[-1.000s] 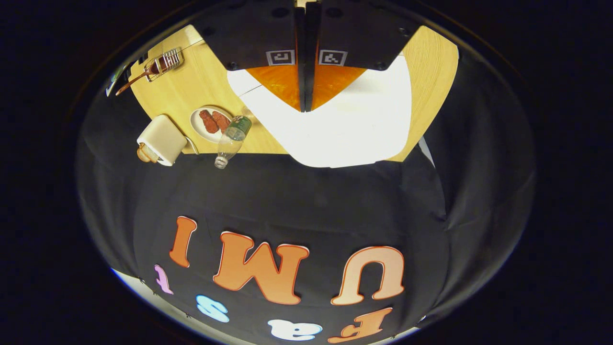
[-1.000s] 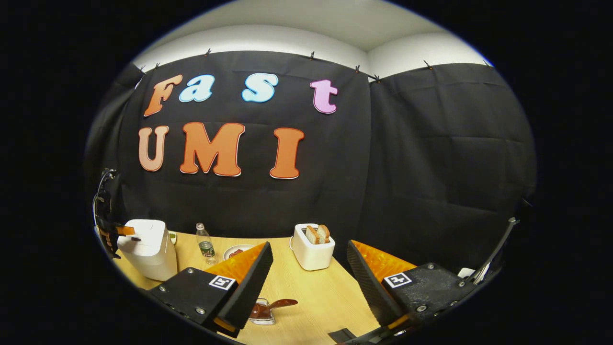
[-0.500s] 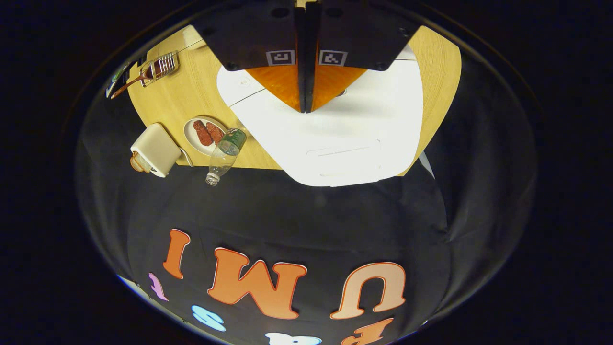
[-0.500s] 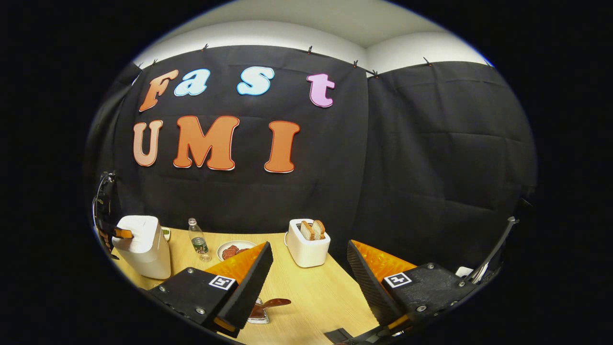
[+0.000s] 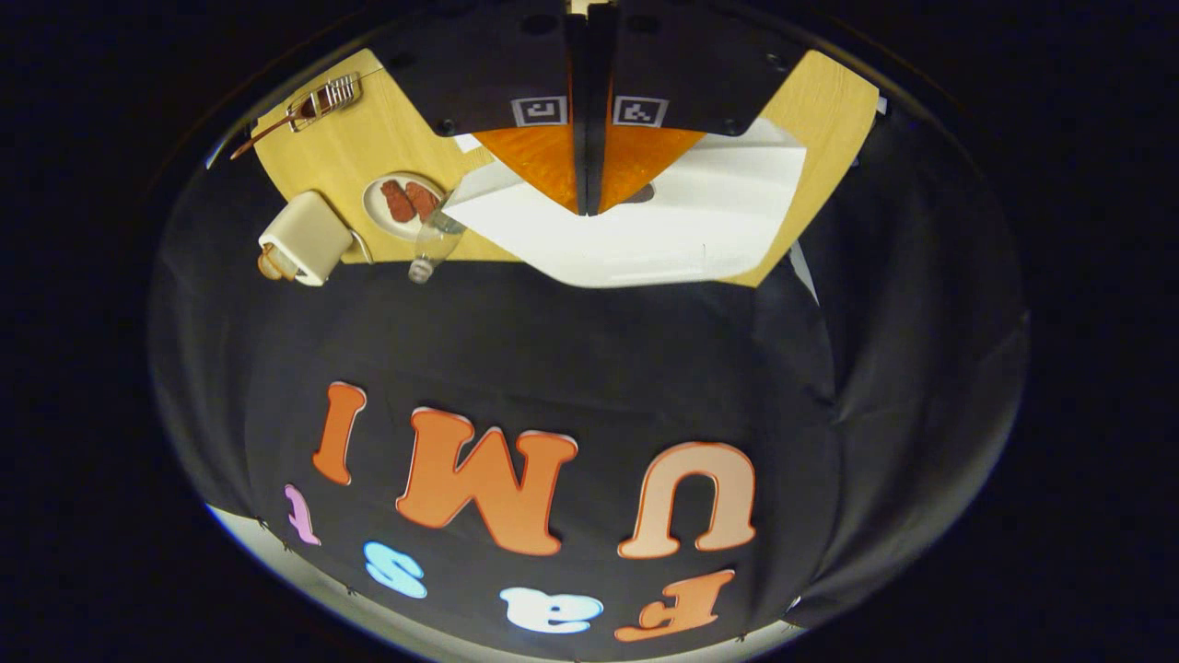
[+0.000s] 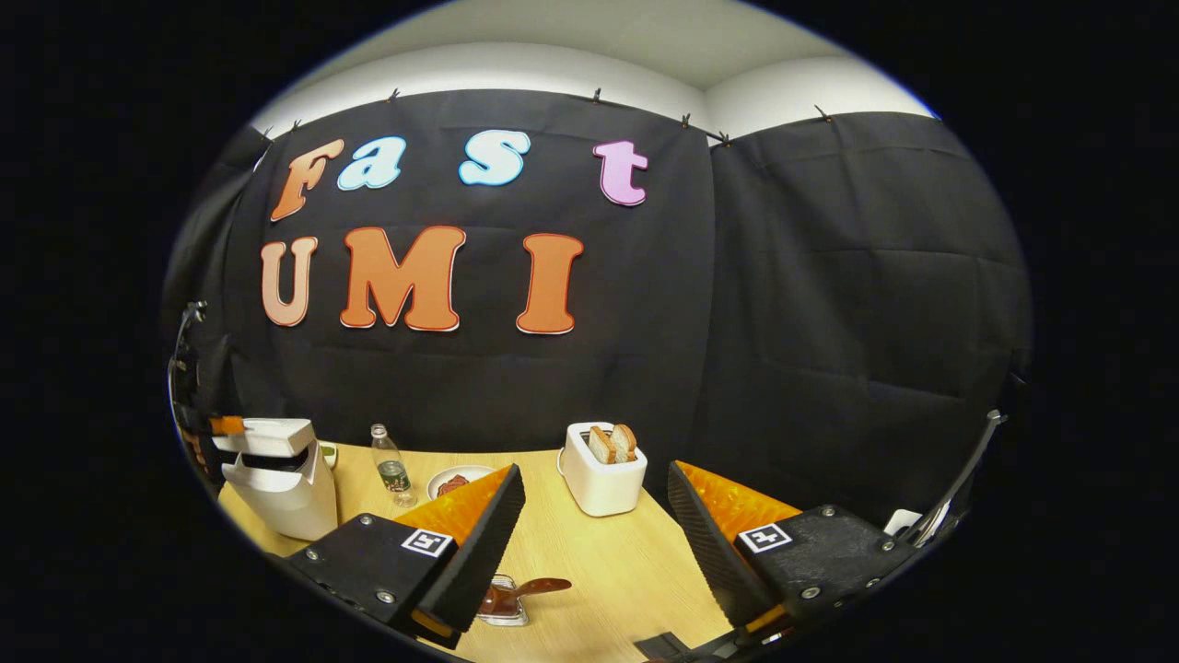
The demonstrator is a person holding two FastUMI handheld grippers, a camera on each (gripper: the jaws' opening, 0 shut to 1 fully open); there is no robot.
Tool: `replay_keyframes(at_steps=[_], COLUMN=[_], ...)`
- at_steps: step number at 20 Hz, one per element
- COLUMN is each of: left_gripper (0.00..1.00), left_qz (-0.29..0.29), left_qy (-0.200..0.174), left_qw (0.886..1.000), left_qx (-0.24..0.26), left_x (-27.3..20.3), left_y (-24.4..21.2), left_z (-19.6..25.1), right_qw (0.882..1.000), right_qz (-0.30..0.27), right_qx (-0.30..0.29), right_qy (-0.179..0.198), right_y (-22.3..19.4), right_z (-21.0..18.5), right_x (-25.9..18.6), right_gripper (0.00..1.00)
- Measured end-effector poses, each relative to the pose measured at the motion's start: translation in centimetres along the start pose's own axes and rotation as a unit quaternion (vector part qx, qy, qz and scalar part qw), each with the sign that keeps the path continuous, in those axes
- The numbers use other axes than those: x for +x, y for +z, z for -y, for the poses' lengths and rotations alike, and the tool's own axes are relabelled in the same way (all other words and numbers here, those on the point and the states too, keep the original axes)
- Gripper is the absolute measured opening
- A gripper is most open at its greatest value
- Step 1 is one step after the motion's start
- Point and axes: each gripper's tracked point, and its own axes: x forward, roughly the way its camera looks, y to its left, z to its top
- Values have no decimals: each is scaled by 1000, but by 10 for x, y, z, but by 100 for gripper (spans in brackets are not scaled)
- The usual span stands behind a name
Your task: Close the left gripper, press the button to open the rice cooker; take a wooden spoon from the chopstick holder with the right hand, scoop a spoonful of rice and pour it into the rice cooker, then put the wooden spoon back into the chopstick holder.
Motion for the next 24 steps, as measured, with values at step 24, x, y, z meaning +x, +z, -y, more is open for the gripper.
replay_keyframes(at_steps=[24], left_gripper=[5], left_qz=[135], left_qy=[94], left_qw=[986], left_qx=[3], left_x=[-202], left_y=[88], left_z=[-54], right_qw=[968], right_qz=[-127], right_qx=[204], right_qy=[66], right_y=[-173], right_z=[-42], right_x=[32], right_gripper=[95])
